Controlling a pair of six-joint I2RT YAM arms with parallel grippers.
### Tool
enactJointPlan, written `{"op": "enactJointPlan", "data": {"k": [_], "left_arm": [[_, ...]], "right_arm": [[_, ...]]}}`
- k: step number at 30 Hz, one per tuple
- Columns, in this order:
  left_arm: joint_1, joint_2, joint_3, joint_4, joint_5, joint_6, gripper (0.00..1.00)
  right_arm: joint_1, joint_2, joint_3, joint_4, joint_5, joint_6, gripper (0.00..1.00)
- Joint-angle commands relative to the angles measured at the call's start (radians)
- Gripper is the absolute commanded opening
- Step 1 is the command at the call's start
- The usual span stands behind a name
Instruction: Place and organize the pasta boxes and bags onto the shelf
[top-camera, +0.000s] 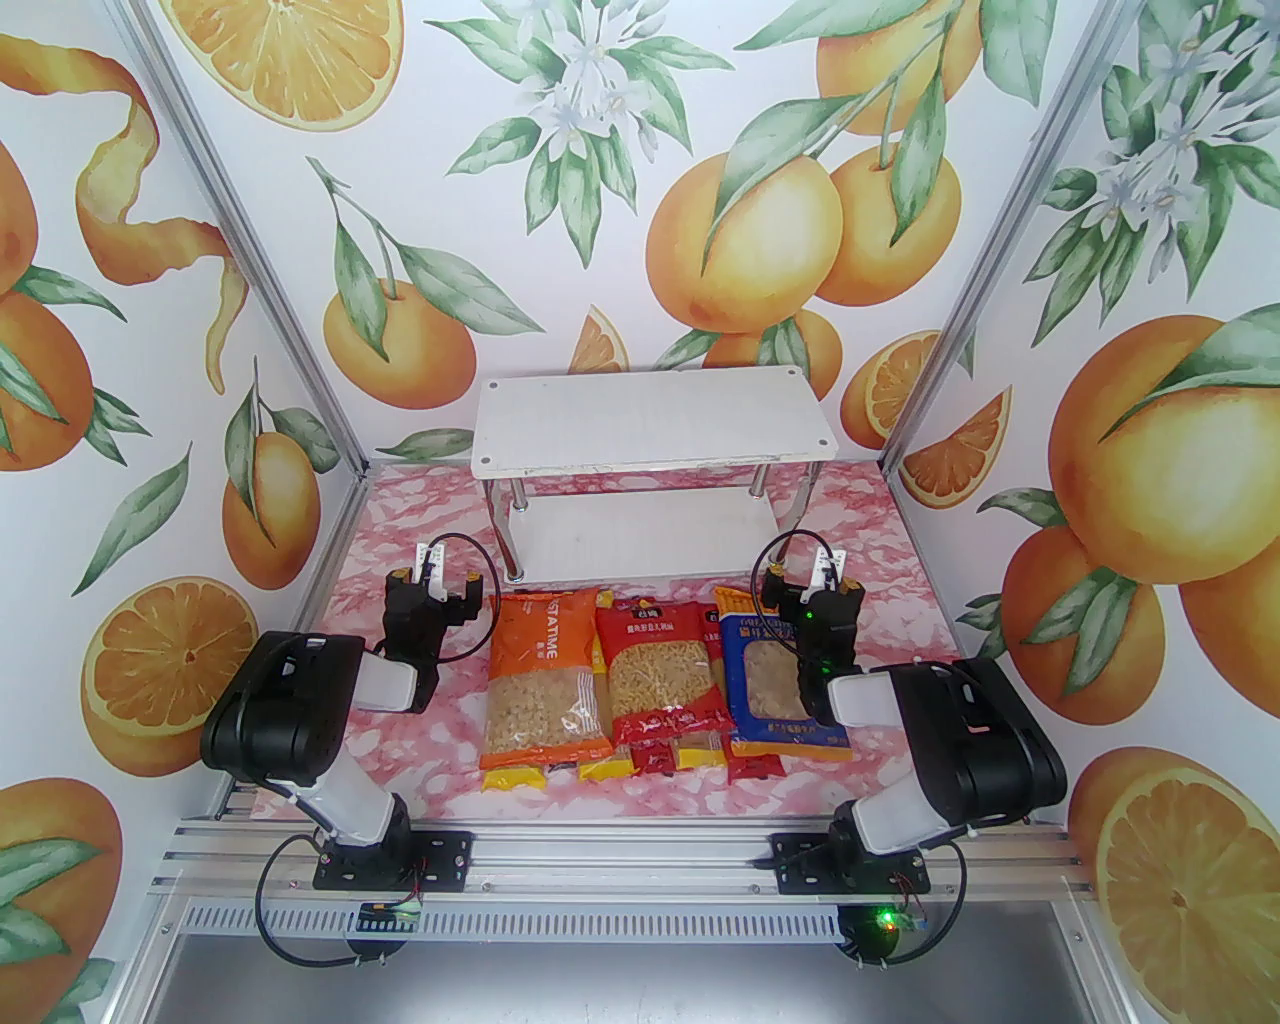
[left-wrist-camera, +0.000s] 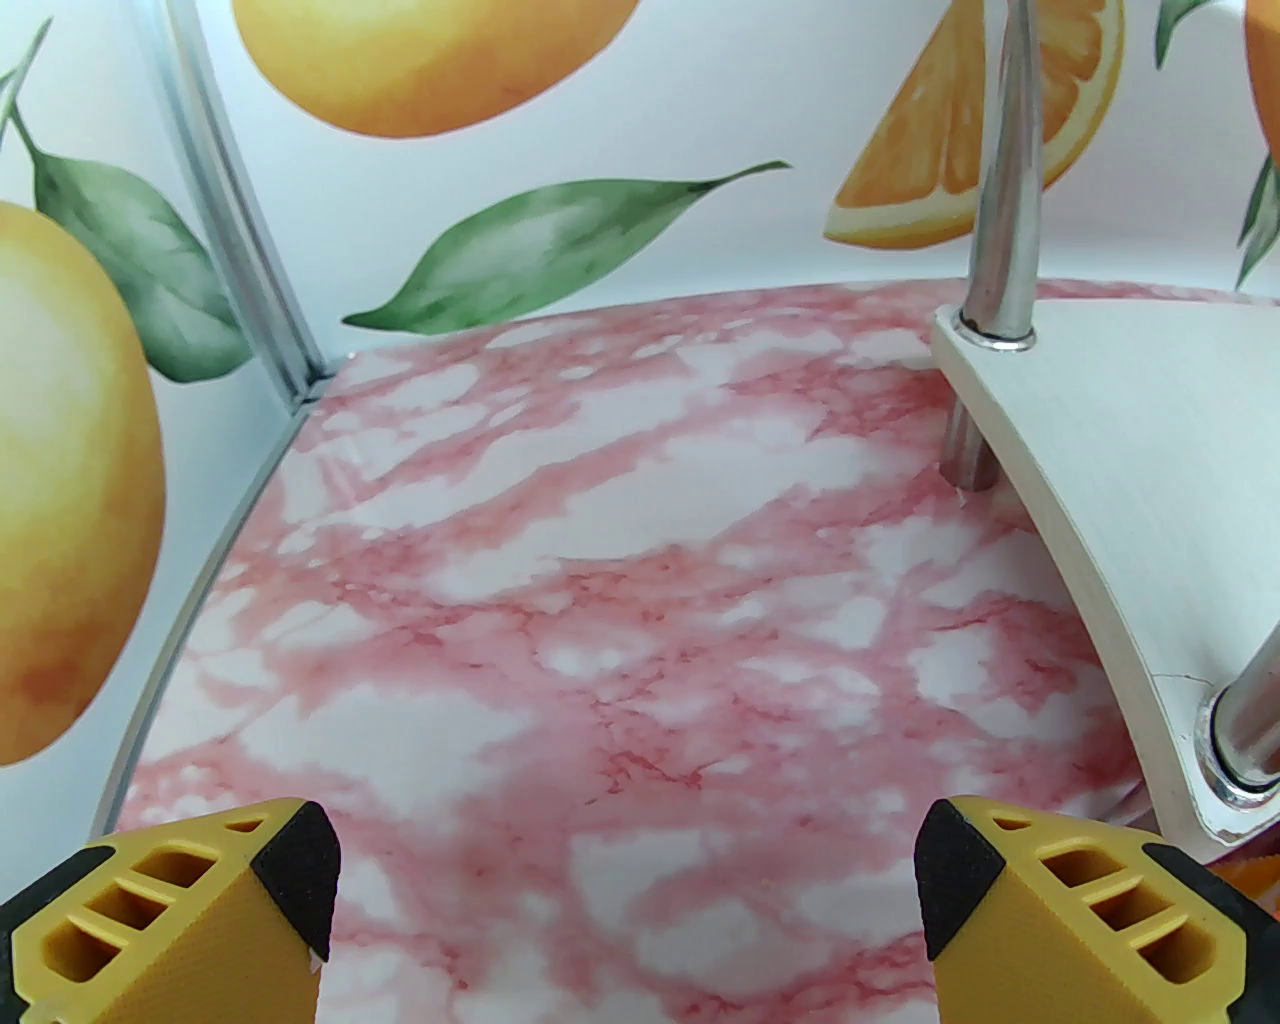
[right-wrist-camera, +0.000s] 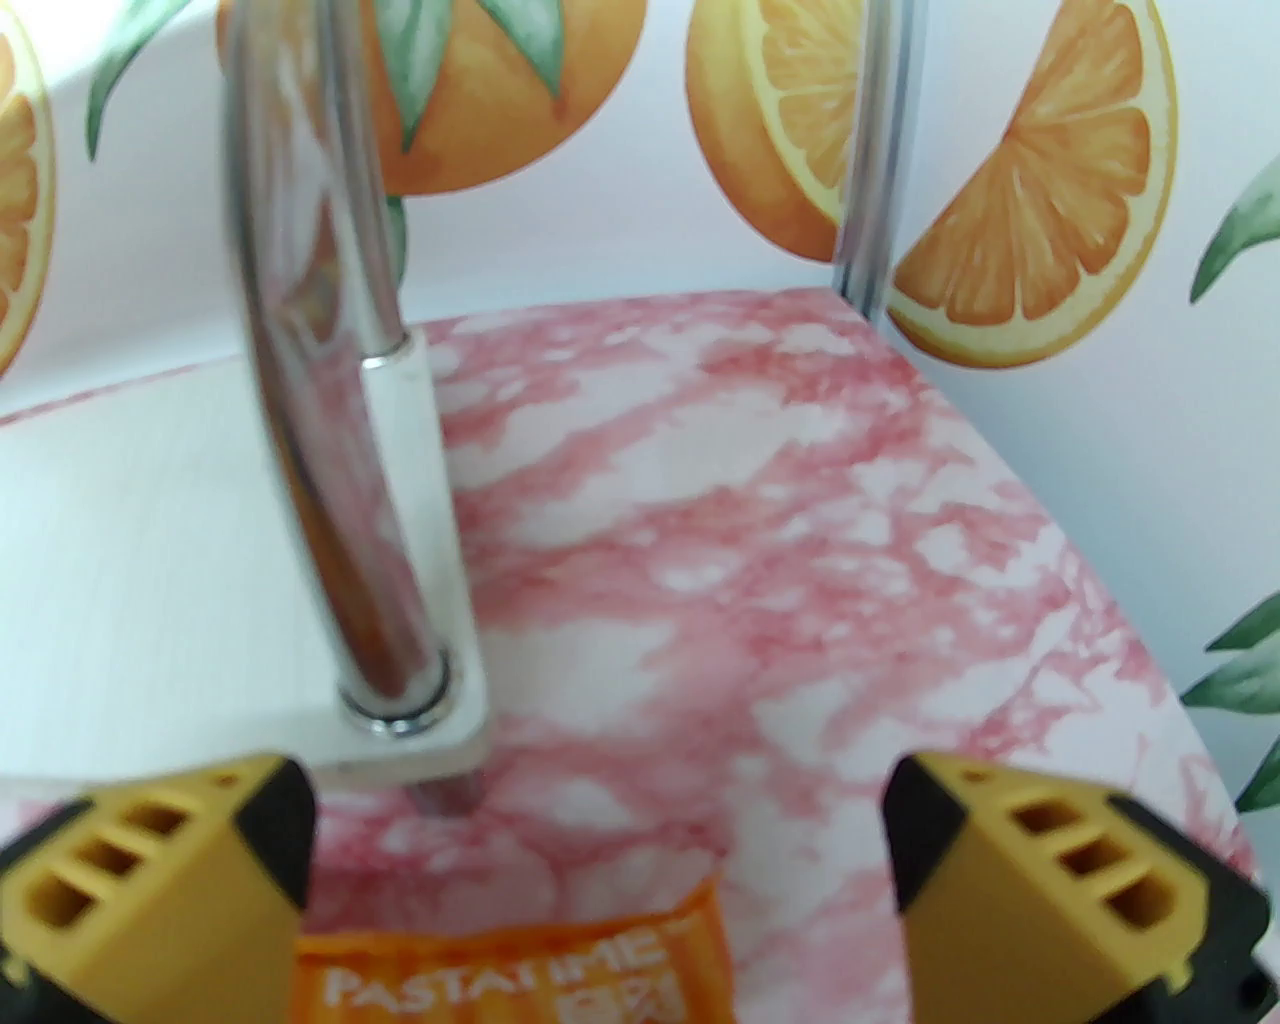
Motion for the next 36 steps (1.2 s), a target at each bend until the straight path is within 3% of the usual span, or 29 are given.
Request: {"op": "enactJointPlan", "data": {"k": [1,23,27,30,33,36], "left_arm": [[0.009,-0.022,0.016,0.000,0.013,-0.011,1.00],[0.007,-0.022,0.018,-0.002,0.015,-0.011,1.00],[0.016,-0.028,0.036,-0.044,0.132,0.011,1.00],[0.030,-0.031,0.042,-0.052,0.157,0.003,1.00],[0.030,-0.083,0.085,-0.180,0.144,-0.003,0.94],[0.028,-0.172,0.232,-0.518,0.185,-0.002,0.79]], "right_arm": [[0.002,-0.005,0.003,0.009,-0.011,-0.001,1.00],[0.001,-0.006,0.004,0.009,-0.014,0.000,1.00],[0.002,-0.006,0.004,0.008,-0.015,0.000,1.00],[-0.005,-0.007,0.002,0.009,-0.028,0.003,1.00],[-0.012,-0.049,0.007,-0.032,-0.017,0.017,1.00],[-0.014,-0.157,0.016,-0.149,-0.008,0.020,1.00]]}}
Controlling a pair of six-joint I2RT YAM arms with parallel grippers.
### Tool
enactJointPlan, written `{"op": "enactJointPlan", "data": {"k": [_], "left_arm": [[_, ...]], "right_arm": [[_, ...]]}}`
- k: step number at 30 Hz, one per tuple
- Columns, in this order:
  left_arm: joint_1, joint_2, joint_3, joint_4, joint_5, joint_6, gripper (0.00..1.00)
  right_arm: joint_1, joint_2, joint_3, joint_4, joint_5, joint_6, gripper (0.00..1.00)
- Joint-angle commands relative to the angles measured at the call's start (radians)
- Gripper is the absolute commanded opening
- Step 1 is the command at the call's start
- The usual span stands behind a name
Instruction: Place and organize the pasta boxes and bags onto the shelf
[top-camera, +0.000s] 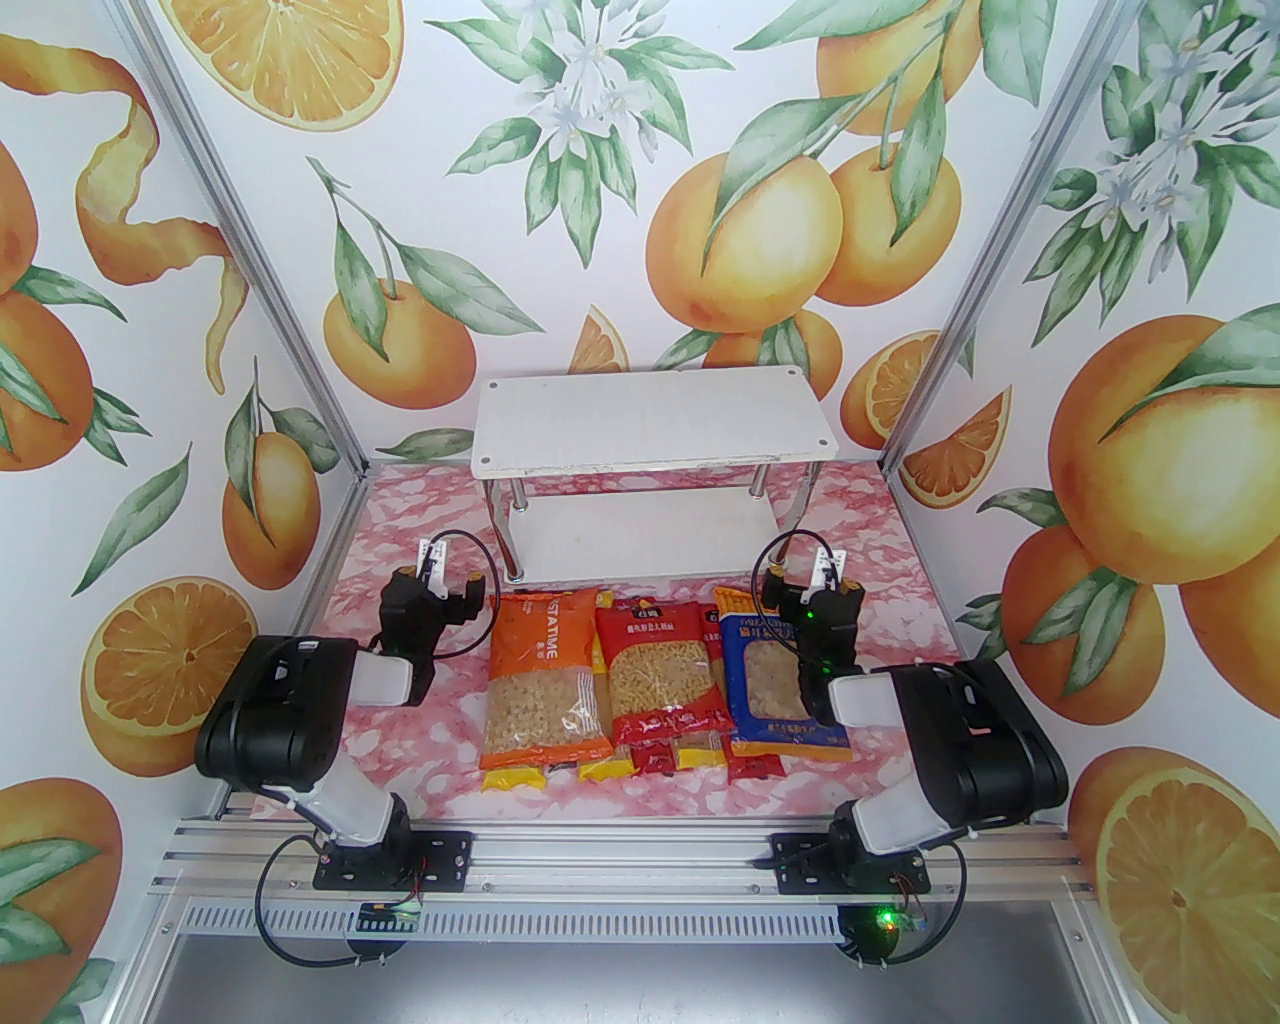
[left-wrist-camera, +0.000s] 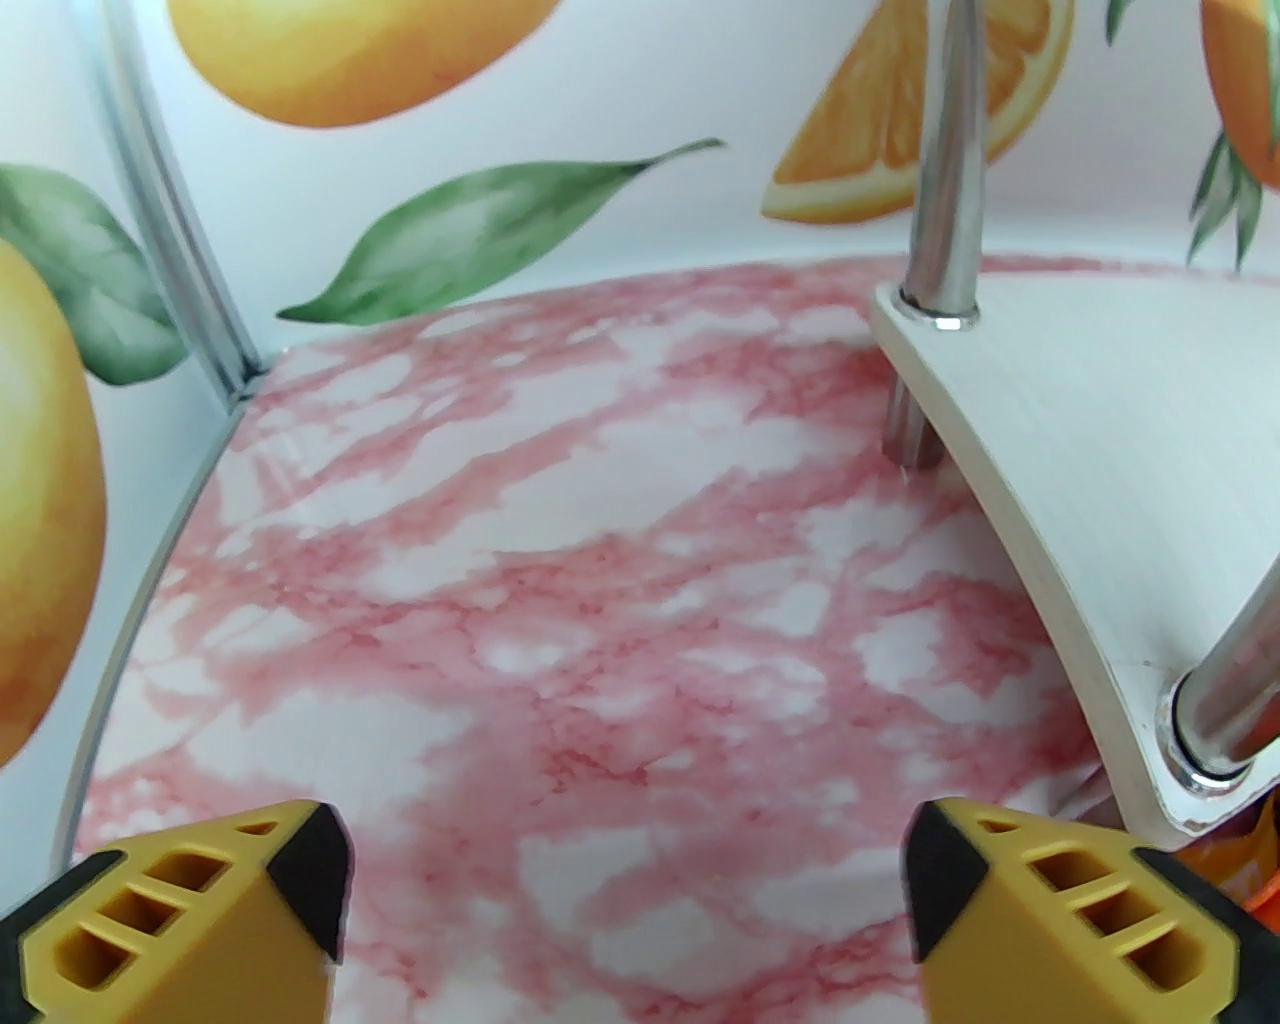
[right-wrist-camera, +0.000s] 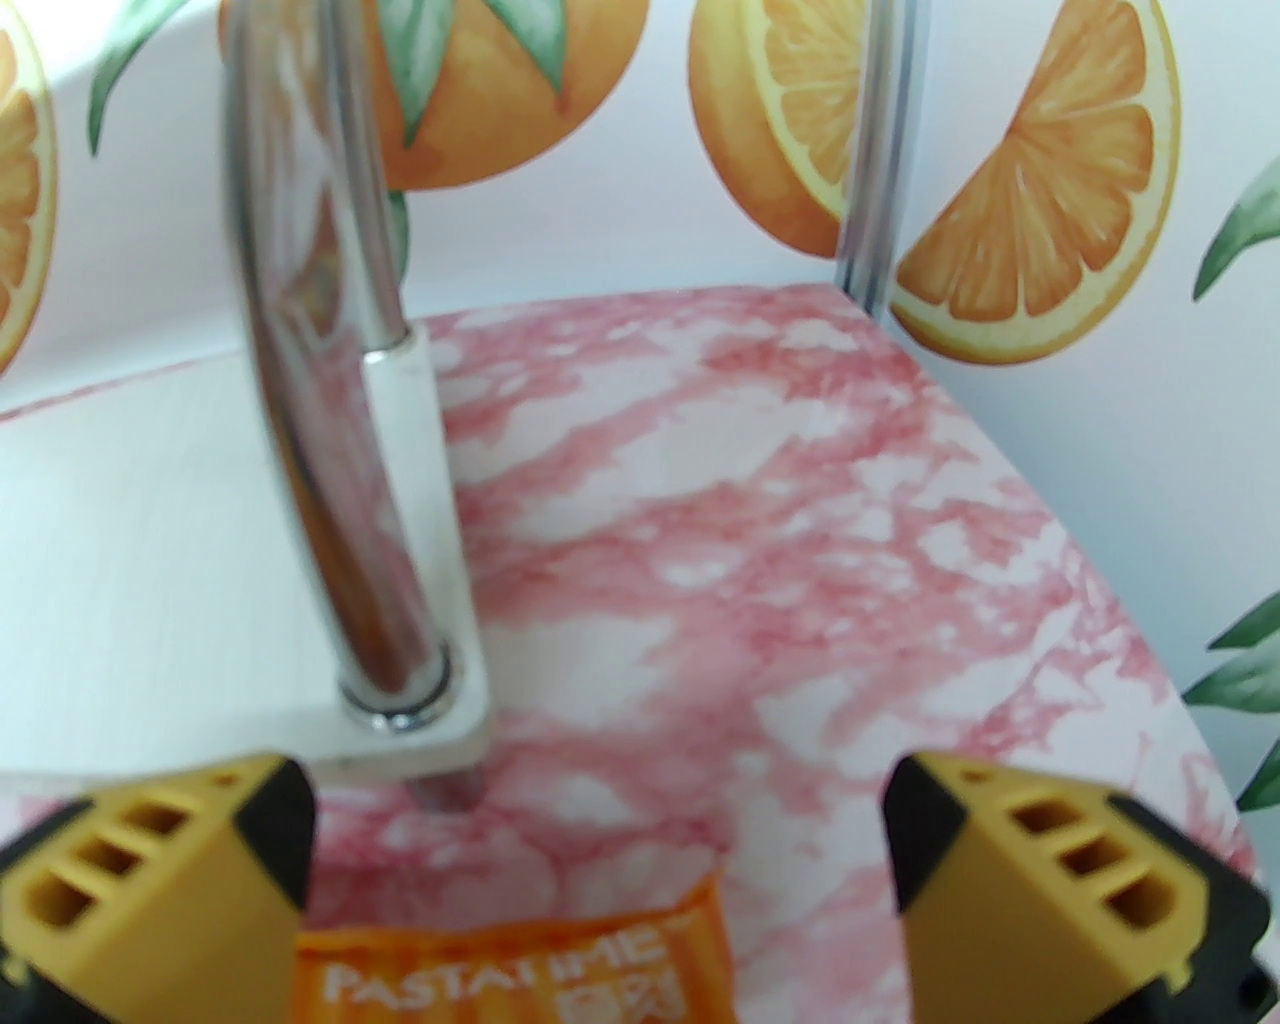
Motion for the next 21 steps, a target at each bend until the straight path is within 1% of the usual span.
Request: {"op": "enactJointPlan", "data": {"k": [1,2,4,6,9,12,13,15,18,19,21], "left_arm": [[0.003,-0.116,0.165,-0.325,0.078,-0.029,0.78],[0.001,-0.142,0.188,-0.368,0.112,-0.061,0.78],[-0.025,-0.214,0.195,-0.402,0.137,-0.125,0.78],[-0.081,-0.298,0.188,-0.450,0.094,-0.153,0.78],[-0.179,-0.416,0.194,-0.586,0.030,-0.196,0.79],[-0.265,-0.510,0.195,-0.734,-0.030,-0.249,0.79],[-0.292,-0.536,0.191,-0.784,-0.072,-0.266,0.79],[-0.329,-0.591,0.178,-0.861,-0.099,-0.302,0.79],[-0.368,-0.671,0.149,-0.952,-0.112,-0.360,0.79],[-0.383,-0.696,0.139,-0.983,-0.119,-0.381,0.79],[-0.411,-0.742,0.117,-1.034,-0.135,-0.418,0.79]], "right_arm": [[-0.004,-0.133,0.019,-0.111,-0.005,0.009,1.00],[-0.002,-0.175,0.027,-0.163,-0.009,0.011,1.00],[0.010,-0.255,0.063,-0.314,-0.024,0.025,1.00],[0.038,-0.333,0.119,-0.516,-0.009,0.034,1.00],[0.107,-0.418,0.218,-0.790,0.003,0.058,1.00],[0.176,-0.476,0.299,-1.034,-0.027,0.133,1.00],[0.197,-0.491,0.319,-1.107,-0.043,0.171,1.00],[0.237,-0.515,0.342,-1.215,-0.071,0.227,1.00],[0.302,-0.550,0.342,-1.314,-0.120,0.305,1.00],[0.334,-0.558,0.343,-1.345,-0.128,0.323,1.00],[0.417,-0.569,0.343,-1.402,-0.105,0.359,0.99]]}}
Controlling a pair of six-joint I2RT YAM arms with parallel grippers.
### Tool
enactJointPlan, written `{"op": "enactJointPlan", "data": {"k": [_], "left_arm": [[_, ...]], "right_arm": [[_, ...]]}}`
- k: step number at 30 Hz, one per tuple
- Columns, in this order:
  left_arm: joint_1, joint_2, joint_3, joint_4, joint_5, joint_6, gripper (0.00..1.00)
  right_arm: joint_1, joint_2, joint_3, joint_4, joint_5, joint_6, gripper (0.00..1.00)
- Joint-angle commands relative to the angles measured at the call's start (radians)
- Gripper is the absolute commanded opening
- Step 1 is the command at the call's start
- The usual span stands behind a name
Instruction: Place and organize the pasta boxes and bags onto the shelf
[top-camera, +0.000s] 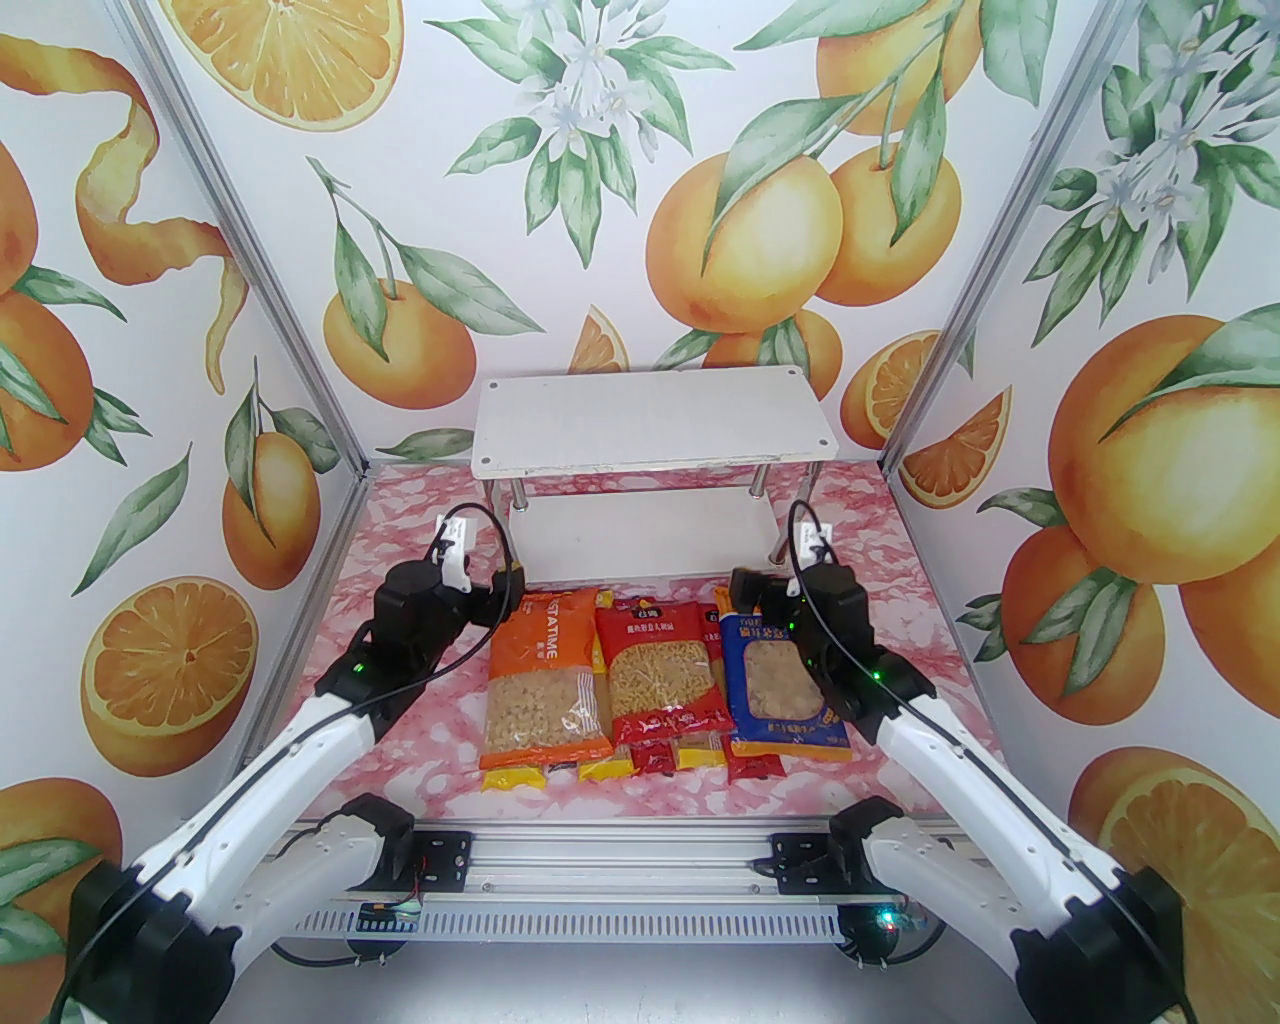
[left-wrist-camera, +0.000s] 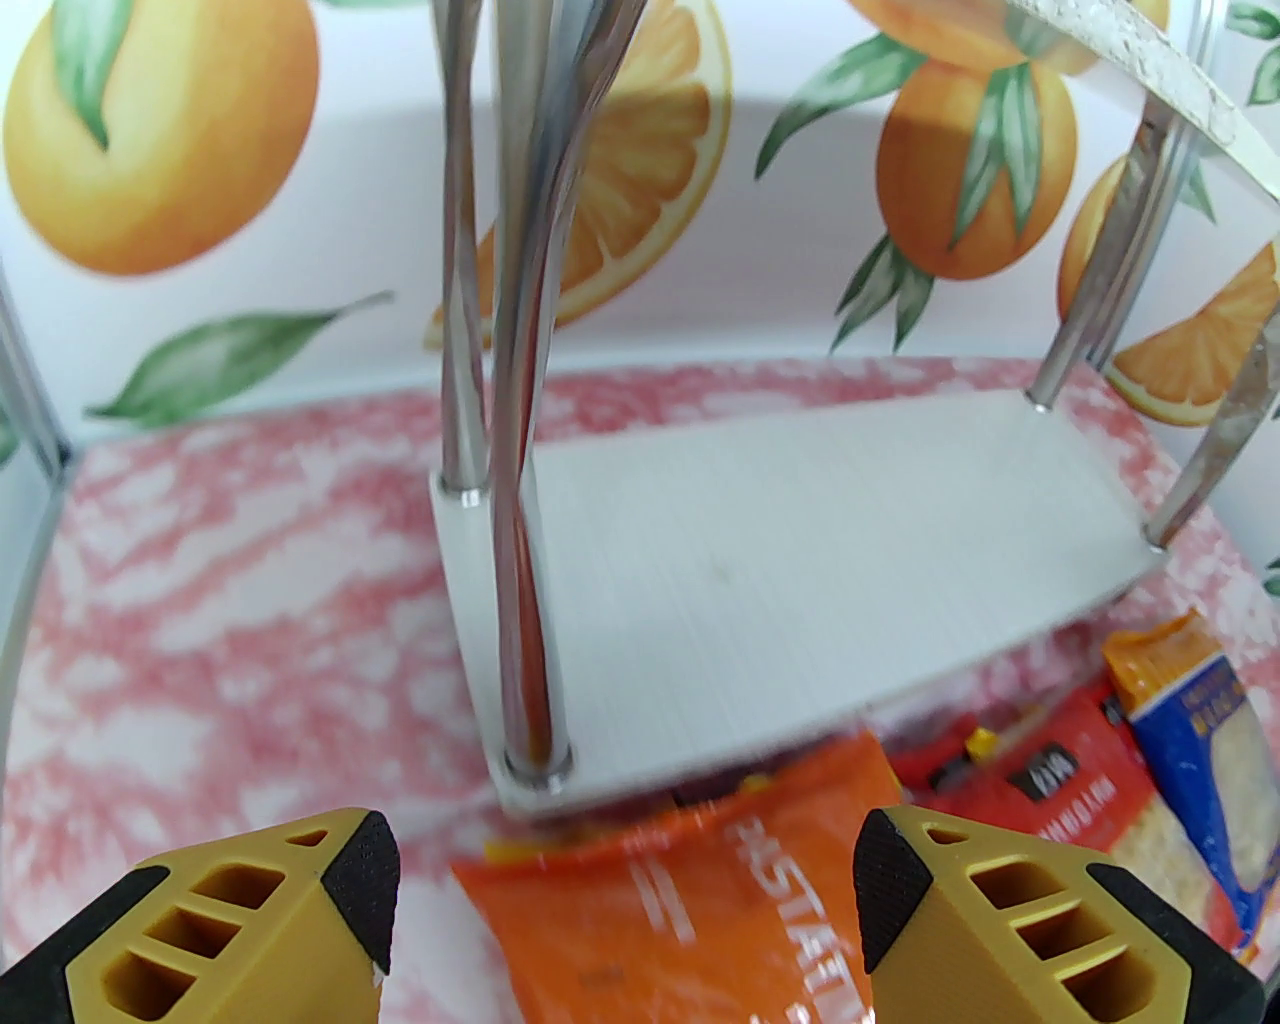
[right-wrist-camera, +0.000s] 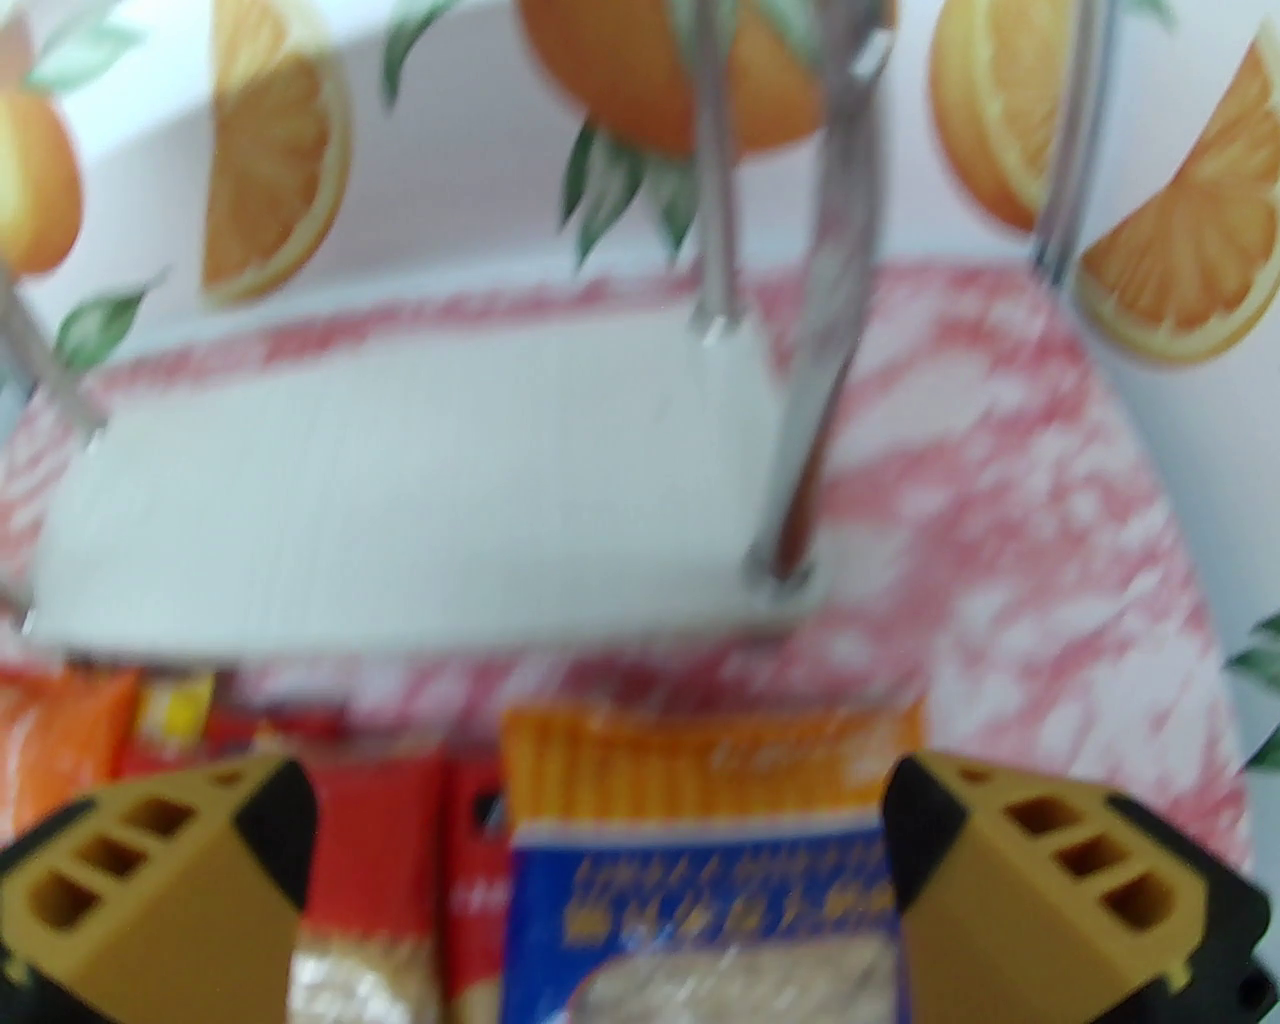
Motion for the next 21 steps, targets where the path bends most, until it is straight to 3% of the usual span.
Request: {"op": "enactJointPlan", "data": {"k": [1,5,11,17,21], "left_arm": [[-0.042,-0.075,-0.044,-0.185,-0.062,-0.104,0.79],[-0.094,-0.136,-0.083,-0.257,-0.120,-0.152,0.78],[-0.174,-0.107,-0.100,-0.320,-0.178,-0.199,0.78],[-0.245,-0.092,-0.132,-0.313,-0.195,-0.258,0.78],[-0.269,-0.099,-0.130,-0.339,-0.216,-0.264,0.79]], "right_arm": [[0.122,-0.020,0.016,-0.227,-0.001,0.116,0.99],[0.298,-0.007,0.022,-0.289,0.108,0.177,1.00],[0.438,0.106,0.032,-0.229,0.154,0.221,1.00],[0.462,0.219,0.084,-0.211,0.157,0.254,1.00],[0.436,0.255,0.133,-0.377,0.342,0.297,1.00]]}}
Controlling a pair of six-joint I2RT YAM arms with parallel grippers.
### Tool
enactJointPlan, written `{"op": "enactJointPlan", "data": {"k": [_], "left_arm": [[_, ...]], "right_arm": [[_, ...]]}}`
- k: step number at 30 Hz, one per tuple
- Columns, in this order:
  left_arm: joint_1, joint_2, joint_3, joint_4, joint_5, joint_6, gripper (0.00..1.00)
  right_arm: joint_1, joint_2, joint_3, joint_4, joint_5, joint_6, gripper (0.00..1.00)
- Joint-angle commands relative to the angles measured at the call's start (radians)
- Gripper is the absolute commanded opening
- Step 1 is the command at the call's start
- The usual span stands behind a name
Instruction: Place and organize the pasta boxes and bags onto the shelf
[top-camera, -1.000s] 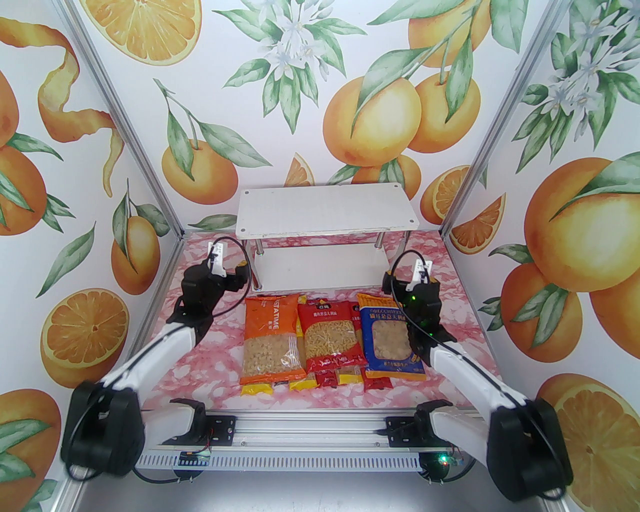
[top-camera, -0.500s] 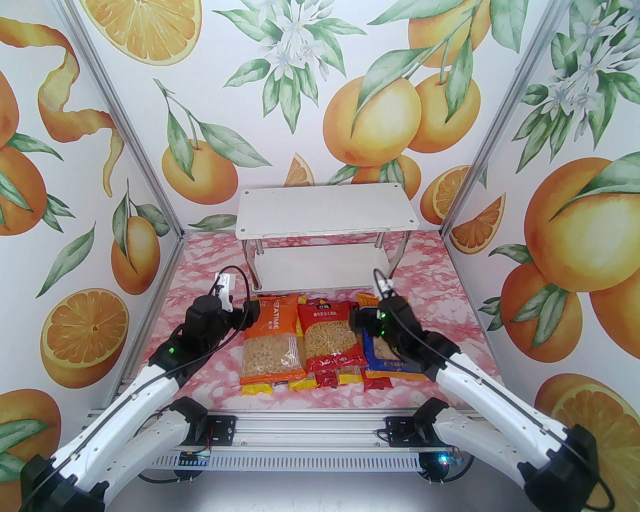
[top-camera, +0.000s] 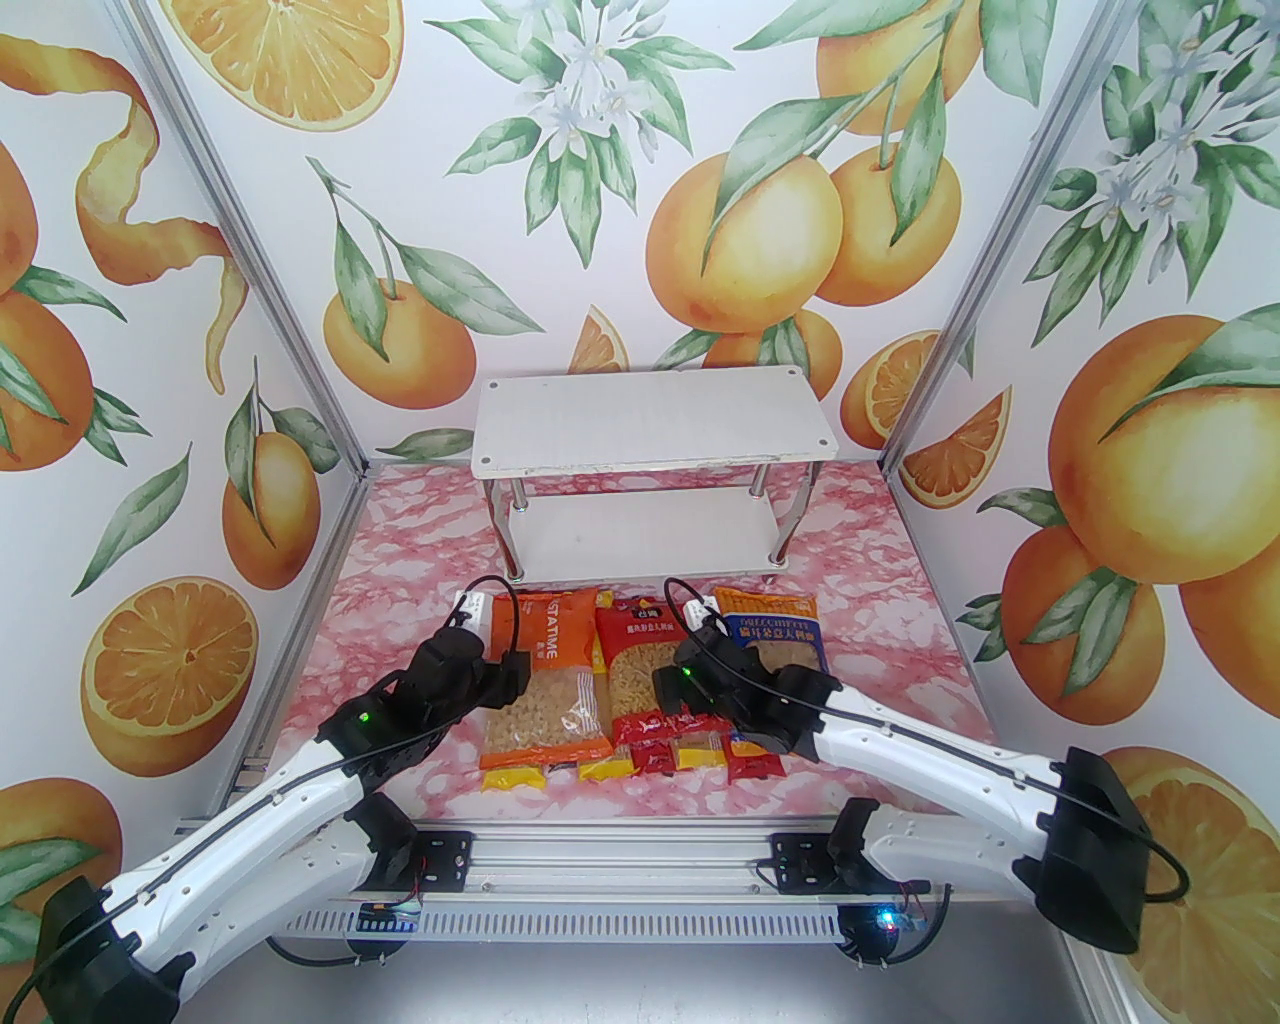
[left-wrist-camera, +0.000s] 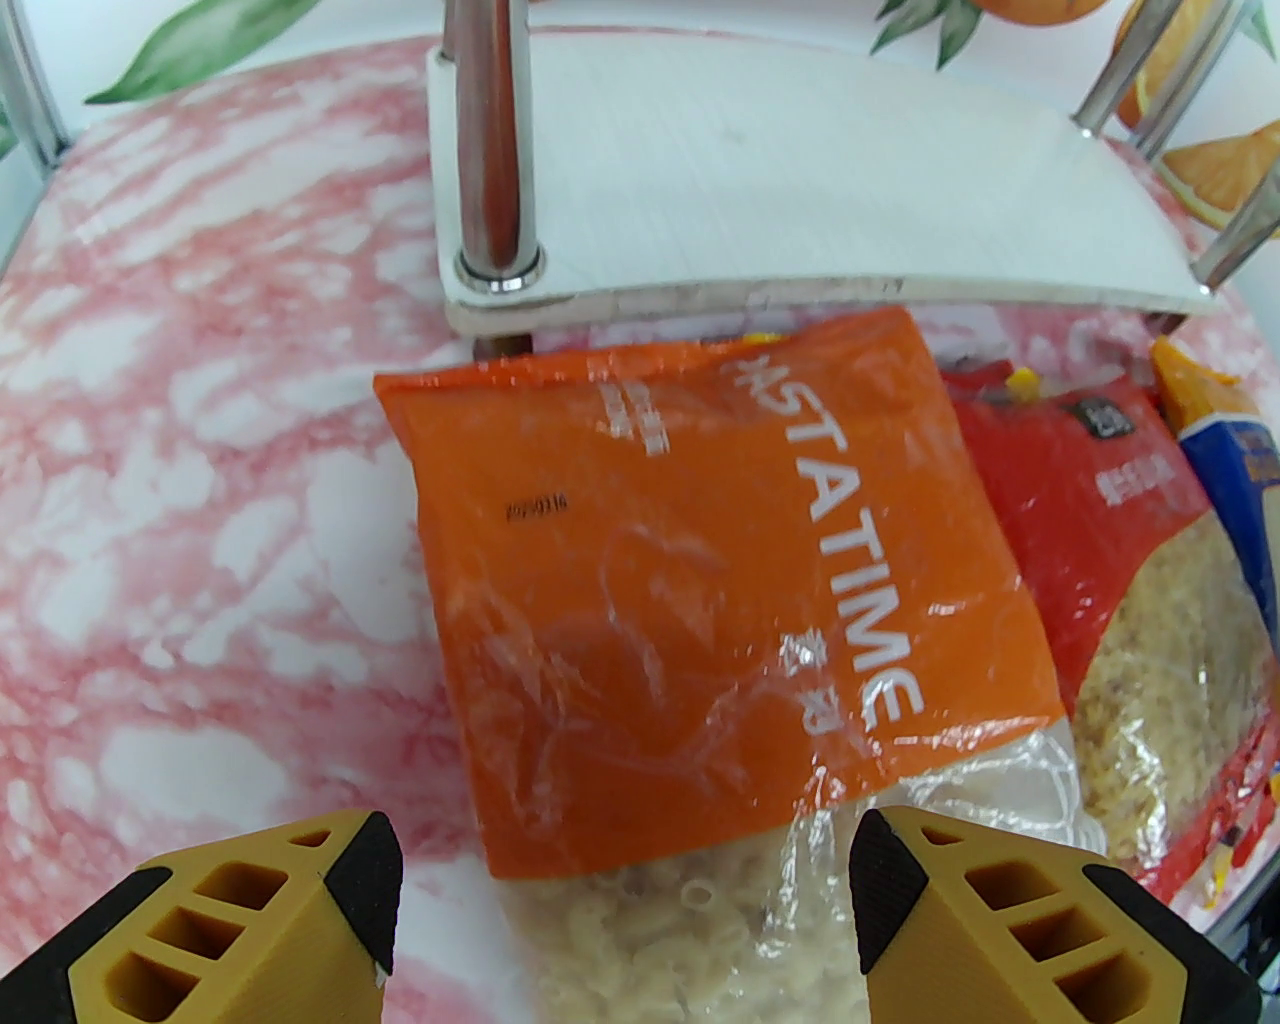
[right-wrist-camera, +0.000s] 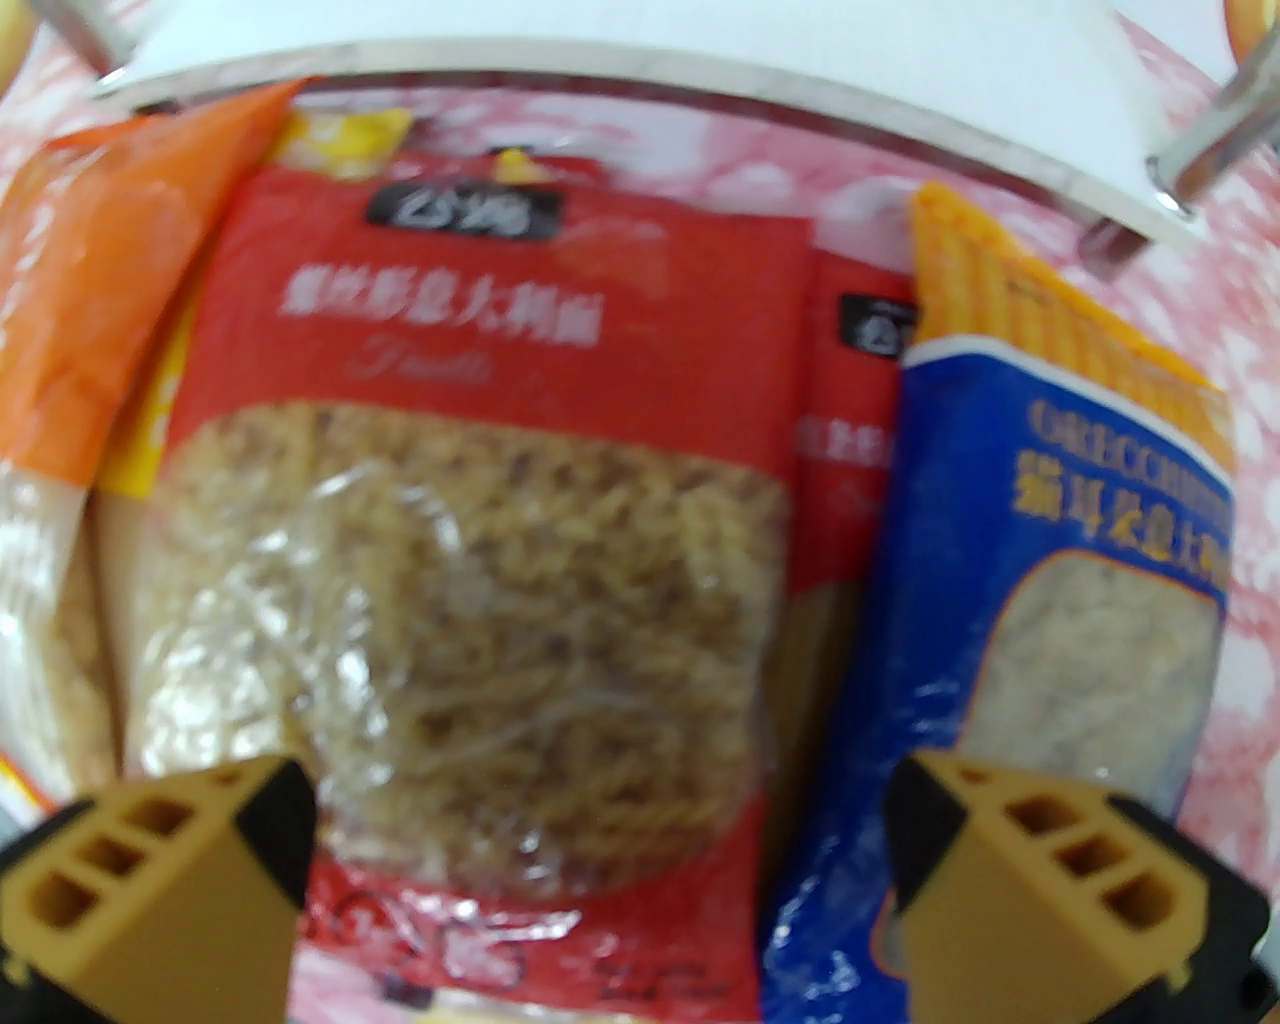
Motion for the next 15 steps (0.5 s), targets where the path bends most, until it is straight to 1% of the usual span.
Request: {"op": "enactJointPlan", "data": {"k": [1,3,6,8,10,13,15], "left_arm": [[-0.014,-0.014,-0.009,-0.030,-0.034,-0.025,0.79],[-0.014,-0.025,-0.011,-0.029,-0.040,-0.019,0.80],[-0.015,-0.022,-0.005,-0.022,-0.039,-0.010,0.81],[-0.015,-0.007,0.003,-0.017,-0.032,-0.003,0.82],[-0.015,0.008,0.012,-0.010,-0.027,0.002,0.82],[-0.014,0.020,0.018,0.010,-0.022,0.009,0.83],[-0.014,0.028,0.024,0.018,-0.023,0.014,0.84]], "right_arm": [[-0.047,0.017,0.051,-0.136,0.149,0.053,1.00],[-0.122,0.006,0.029,-0.154,0.124,0.050,1.00],[-0.263,-0.049,-0.041,-0.119,0.060,0.022,1.00],[-0.361,-0.089,-0.084,-0.086,-0.001,-0.005,1.00],[-0.434,-0.111,-0.108,-0.072,-0.055,-0.026,1.00],[-0.503,-0.116,-0.124,-0.060,-0.113,-0.062,1.00],[-0.528,-0.103,-0.125,-0.049,-0.171,-0.084,1.00]]}}
